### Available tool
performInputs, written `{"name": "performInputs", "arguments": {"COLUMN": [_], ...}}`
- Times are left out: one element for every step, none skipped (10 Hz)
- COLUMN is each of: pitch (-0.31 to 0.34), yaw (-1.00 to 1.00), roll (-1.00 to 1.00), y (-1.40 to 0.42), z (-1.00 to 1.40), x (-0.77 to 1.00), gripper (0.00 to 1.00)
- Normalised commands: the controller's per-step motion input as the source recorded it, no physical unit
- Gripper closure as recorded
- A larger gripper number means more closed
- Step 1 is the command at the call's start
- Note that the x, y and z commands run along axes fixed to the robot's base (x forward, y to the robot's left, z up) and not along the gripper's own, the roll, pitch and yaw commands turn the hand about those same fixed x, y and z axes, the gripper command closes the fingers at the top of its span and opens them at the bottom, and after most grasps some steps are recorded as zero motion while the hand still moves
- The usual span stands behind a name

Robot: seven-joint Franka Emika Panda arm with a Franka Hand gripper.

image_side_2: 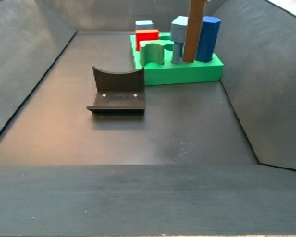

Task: Pick up the square-circle object. Move up. Rotate the square-circle object. Move to above the board. Insert the square-circle object.
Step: Rotate the square-circle object.

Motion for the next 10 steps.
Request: {"name": "performInputs", "arguments": {"pitch": [0.062, 0.061, 0.060, 0.060, 0.060, 0.060, 0.058, 0.056, 0.028, 0.009], "yaw": [0.80, 0.58, 0.33, 0.21, 0.44, 0.41, 0.27, 0.18, 0.10, 0.08], "roll": [0.04, 0.04, 0.03, 0.03, 0.03, 0.03, 0.03, -0.17, -0.16, -0.16], "y": [-0.05, -0.04, -0.01, -0.01, 0.00, 0.00, 0.00, 0.00, 0.00, 0.00], "z": [0.00, 0.00, 0.00, 0.01, 0.00, 0.00, 0.00, -1.00, -1.00, -1.00], "x": [0.03, 0.03, 0.03, 0.03, 0.00, 0.00, 0.00, 0.00, 0.02, 0.02], "gripper": [1.00, 1.00, 1.00, 1.00, 1.00, 1.00, 1.00, 1.00, 1.00, 1.00]}}
